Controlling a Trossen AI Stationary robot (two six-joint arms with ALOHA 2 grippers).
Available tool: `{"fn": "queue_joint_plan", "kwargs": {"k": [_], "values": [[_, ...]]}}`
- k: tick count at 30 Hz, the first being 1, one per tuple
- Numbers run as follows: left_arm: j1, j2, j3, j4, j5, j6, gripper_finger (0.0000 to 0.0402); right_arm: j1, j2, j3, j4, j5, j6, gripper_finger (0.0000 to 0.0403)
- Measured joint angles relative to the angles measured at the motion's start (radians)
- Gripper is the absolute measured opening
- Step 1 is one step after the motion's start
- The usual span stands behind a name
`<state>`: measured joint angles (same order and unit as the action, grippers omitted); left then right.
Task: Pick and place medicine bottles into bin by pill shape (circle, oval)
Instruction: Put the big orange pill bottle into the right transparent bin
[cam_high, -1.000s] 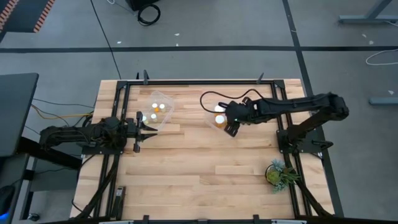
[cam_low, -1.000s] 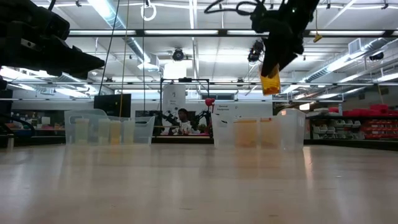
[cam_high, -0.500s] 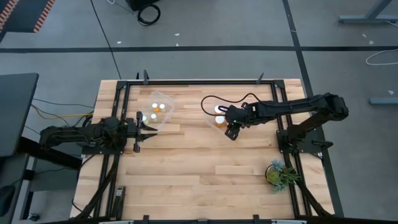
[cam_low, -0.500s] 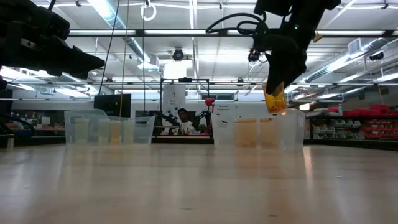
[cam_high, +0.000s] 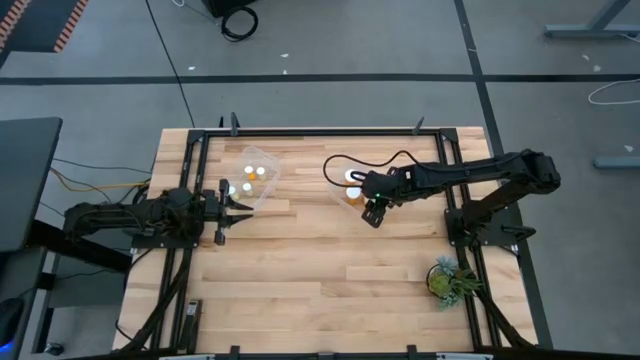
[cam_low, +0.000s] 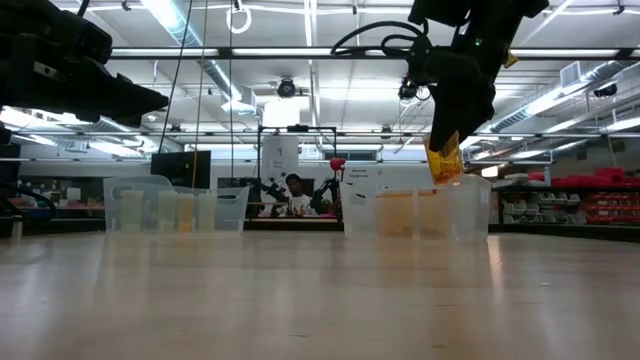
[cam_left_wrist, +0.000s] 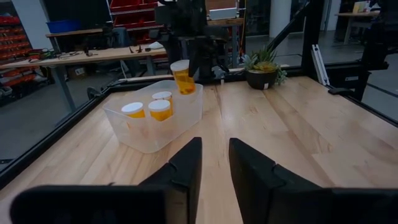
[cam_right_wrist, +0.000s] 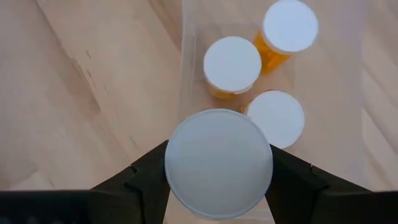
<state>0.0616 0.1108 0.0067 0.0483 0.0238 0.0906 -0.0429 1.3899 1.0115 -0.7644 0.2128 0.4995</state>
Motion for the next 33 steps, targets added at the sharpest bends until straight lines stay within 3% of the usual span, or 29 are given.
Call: {"fn": "queue_joint_plan", "kwargs": {"k": [18,33], "values": [[0.0,0.0,0.0,0.0,0.0,0.0,0.0091,0.0,0.0,-0.004,0.029,0.04,-0.003,0.0223],[0.0,0.0,0.0,-0.001,0.0,0.0,0.009,-0.001,0.001,-0.222,0.224,0.054,-0.013,0.0223]]}}
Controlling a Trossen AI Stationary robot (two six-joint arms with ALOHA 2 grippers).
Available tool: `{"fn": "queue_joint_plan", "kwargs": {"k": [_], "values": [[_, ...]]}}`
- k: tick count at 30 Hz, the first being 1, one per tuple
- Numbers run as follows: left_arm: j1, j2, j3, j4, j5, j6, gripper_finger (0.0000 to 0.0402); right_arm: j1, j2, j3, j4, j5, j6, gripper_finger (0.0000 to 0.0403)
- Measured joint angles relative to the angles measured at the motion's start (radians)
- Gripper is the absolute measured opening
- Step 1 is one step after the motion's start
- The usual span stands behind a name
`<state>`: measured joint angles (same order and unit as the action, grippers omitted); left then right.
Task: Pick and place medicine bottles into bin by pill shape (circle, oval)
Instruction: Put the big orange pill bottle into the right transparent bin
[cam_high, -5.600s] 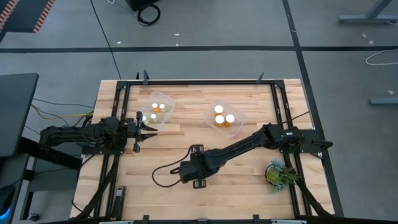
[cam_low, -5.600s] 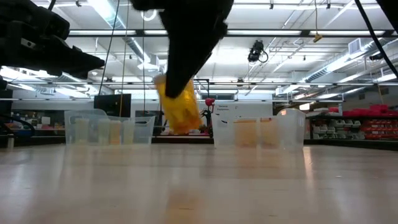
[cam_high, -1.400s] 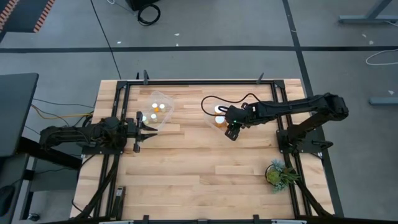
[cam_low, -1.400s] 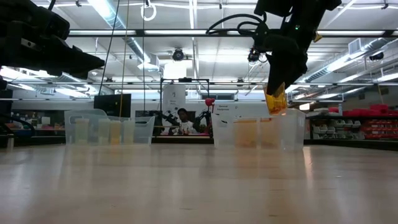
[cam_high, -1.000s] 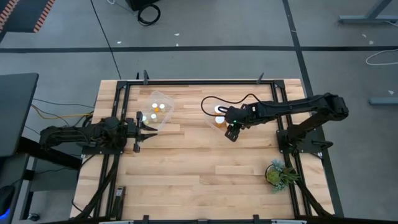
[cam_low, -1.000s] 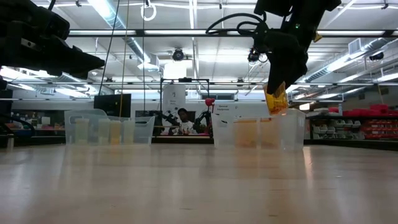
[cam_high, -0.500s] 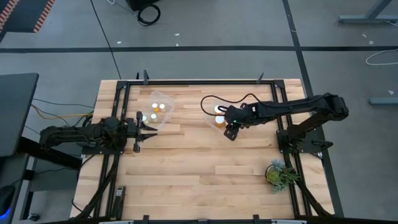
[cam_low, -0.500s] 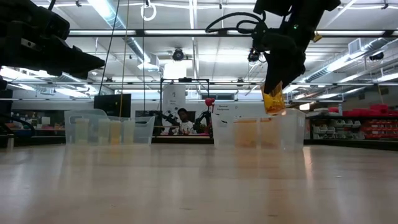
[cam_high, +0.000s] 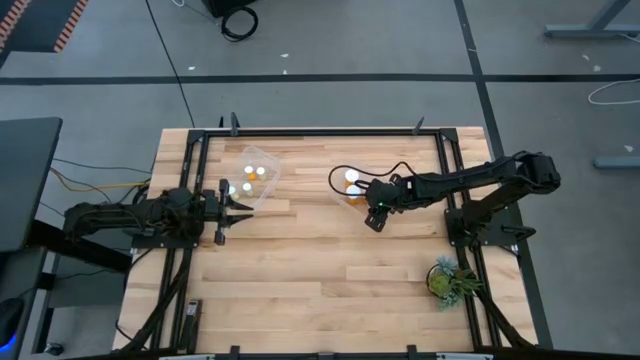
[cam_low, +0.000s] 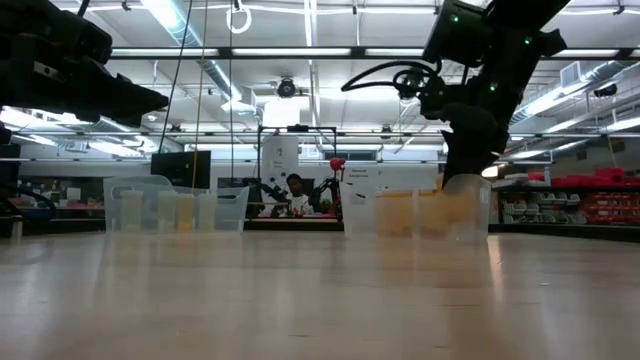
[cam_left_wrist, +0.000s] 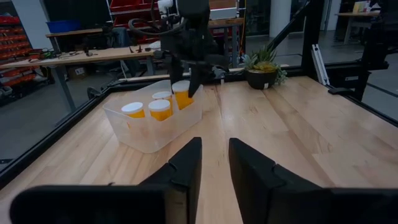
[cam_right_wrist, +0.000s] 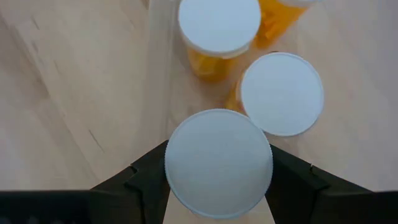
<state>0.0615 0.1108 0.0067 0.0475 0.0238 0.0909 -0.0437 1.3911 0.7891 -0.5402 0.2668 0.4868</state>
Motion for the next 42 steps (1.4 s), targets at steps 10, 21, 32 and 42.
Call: {"fn": "queue_joint_plan", "kwargs": {"k": [10,21,32,42], "values": [[0.0,0.0,0.0,0.0,0.0,0.0,0.0081,0.0,0.0,-0.005,0.031,0.083,-0.009,0.0223],[0.0,0.0,0.0,0.0,0.0,0.0,0.0091,0.0,0.0,-0.005,0.031,0.003,0.019,0.0223],[0.0,0.0,0.0,0.0,0.0,0.0,0.0083,0.0,0.0,-0.005,0.033,0.001,0.037,0.0223],[0.0,0.0,0.0,0.0,0.0,0.0,0.0089,0.001,0.0,-0.005,0.034,0.001,0.056,0.025]]}}
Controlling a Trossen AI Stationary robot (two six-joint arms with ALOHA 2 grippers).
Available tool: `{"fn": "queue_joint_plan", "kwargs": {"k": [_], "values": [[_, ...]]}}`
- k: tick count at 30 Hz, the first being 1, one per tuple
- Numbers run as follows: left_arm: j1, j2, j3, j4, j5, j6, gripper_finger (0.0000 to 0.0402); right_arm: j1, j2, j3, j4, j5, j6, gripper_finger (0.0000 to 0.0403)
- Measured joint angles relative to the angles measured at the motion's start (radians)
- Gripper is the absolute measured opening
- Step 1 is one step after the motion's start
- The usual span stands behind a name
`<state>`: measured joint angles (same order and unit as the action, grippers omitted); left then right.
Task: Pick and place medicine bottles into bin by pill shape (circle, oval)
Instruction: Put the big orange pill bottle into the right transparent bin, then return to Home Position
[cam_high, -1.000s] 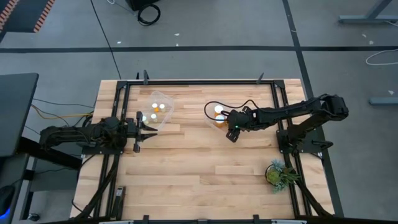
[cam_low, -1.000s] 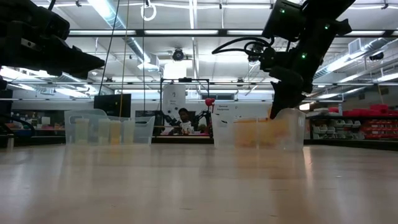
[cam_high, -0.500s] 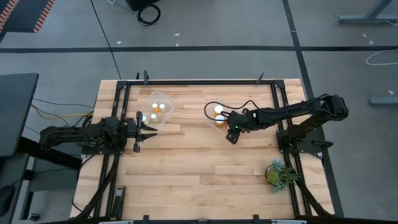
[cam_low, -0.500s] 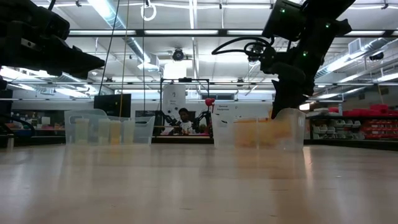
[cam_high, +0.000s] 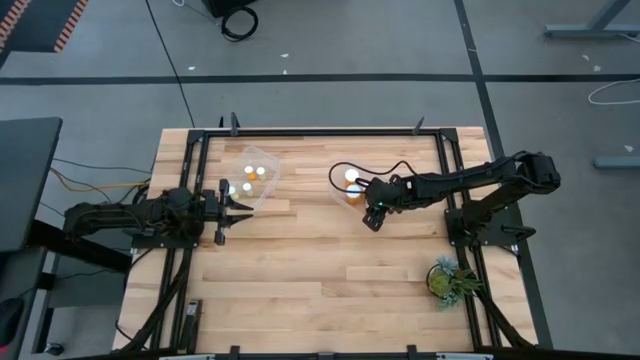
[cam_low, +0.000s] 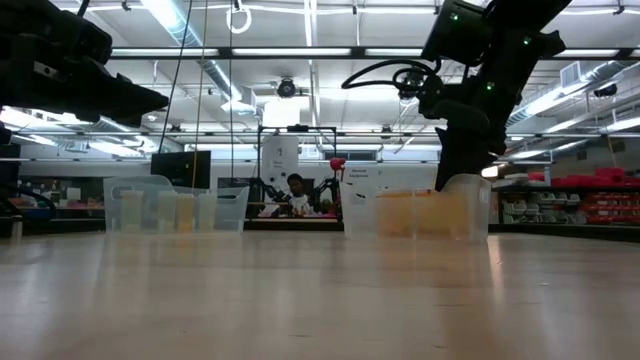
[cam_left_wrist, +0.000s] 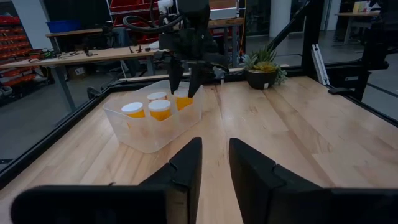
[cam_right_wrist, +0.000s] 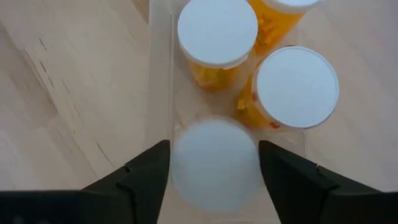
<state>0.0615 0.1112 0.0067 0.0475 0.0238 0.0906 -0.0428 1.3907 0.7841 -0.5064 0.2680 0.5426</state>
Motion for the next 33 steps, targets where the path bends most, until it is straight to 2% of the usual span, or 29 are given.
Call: {"fn": "queue_joint_plan", "kwargs": {"k": [4,9,20,30,33], "values": [[0.0,0.0,0.0,0.0,0.0,0.0,0.0083,0.0,0.0,0.002,-0.005,-0.009,-0.014,0.0272],[0.0,0.0,0.0,0.0,0.0,0.0,0.0081,0.0,-0.035,0.025,-0.022,-0.016,-0.065,0.0278],[0.0,0.0,0.0,0.0,0.0,0.0,0.009,0.03,-0.309,0.027,-0.009,-0.045,-0.105,0.0265],[0.0,0.0,0.0,0.0,0.0,0.0,0.0085,0.164,-0.551,0.026,0.011,0.129,-0.175,0.0244],[0.0,0.0,0.0,0.0,0.0,0.0,0.009,0.206,-0.597,-0.005,0.077,0.177,-0.238,0.0238]]}}
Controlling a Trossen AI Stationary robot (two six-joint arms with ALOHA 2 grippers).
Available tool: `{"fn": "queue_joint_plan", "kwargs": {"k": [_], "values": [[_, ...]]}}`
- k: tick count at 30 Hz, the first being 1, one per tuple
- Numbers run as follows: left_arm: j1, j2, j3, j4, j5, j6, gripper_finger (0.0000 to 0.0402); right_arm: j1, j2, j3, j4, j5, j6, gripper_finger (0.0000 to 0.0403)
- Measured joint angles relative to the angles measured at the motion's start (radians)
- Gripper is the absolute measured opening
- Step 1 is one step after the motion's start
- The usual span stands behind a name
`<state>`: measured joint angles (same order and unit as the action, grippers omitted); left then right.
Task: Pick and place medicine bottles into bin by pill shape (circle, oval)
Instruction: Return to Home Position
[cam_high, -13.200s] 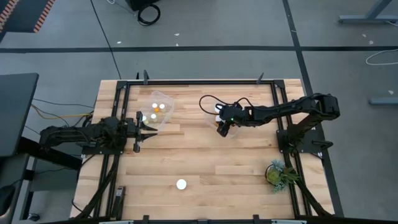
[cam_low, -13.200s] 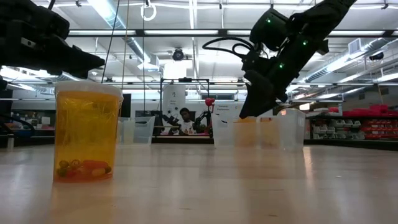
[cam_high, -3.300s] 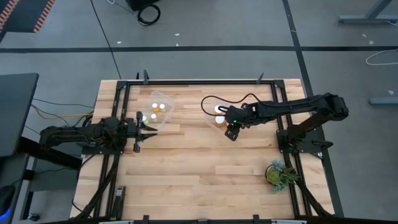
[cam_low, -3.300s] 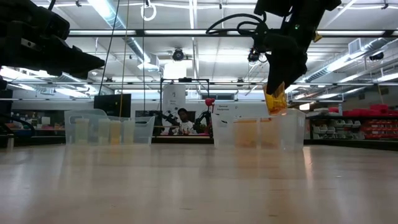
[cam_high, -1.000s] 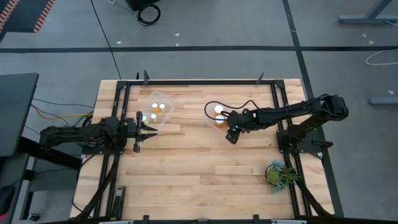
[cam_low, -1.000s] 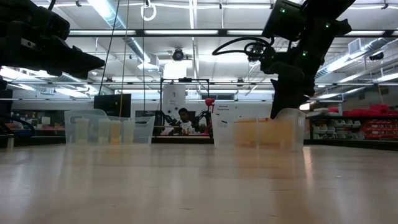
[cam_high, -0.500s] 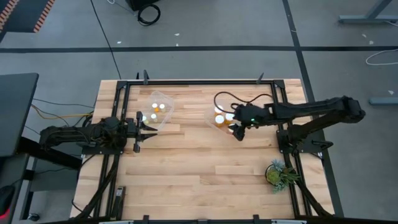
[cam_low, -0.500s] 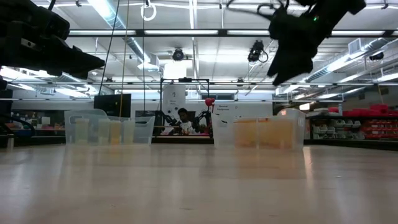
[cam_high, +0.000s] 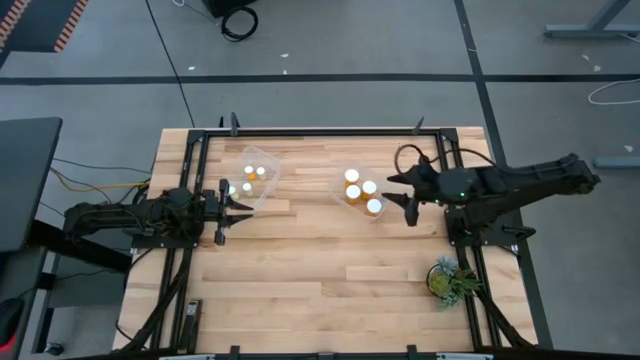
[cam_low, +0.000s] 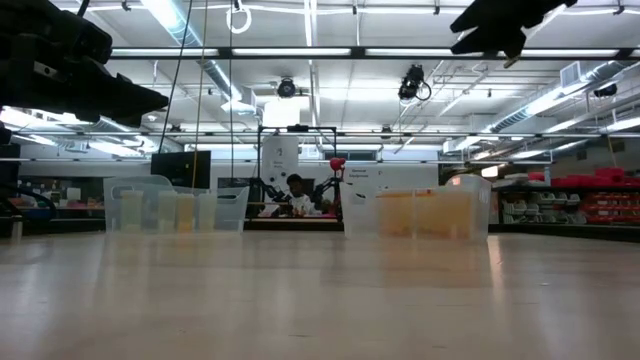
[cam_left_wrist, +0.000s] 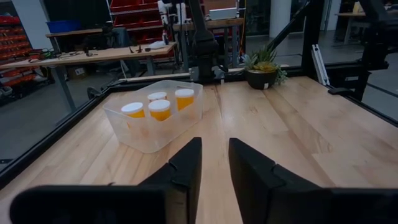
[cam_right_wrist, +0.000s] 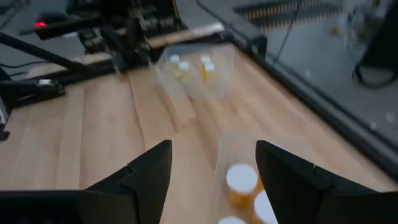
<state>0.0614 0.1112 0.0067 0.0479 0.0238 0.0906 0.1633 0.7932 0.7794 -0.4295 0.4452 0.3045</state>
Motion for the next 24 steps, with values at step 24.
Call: {"fn": "queue_joint_plan", "kwargs": {"k": [24], "values": [[0.0,0.0,0.0,0.0,0.0,0.0,0.0091,-0.019,-0.627,-0.523,0.281,0.007,-0.133,0.0159]]}}
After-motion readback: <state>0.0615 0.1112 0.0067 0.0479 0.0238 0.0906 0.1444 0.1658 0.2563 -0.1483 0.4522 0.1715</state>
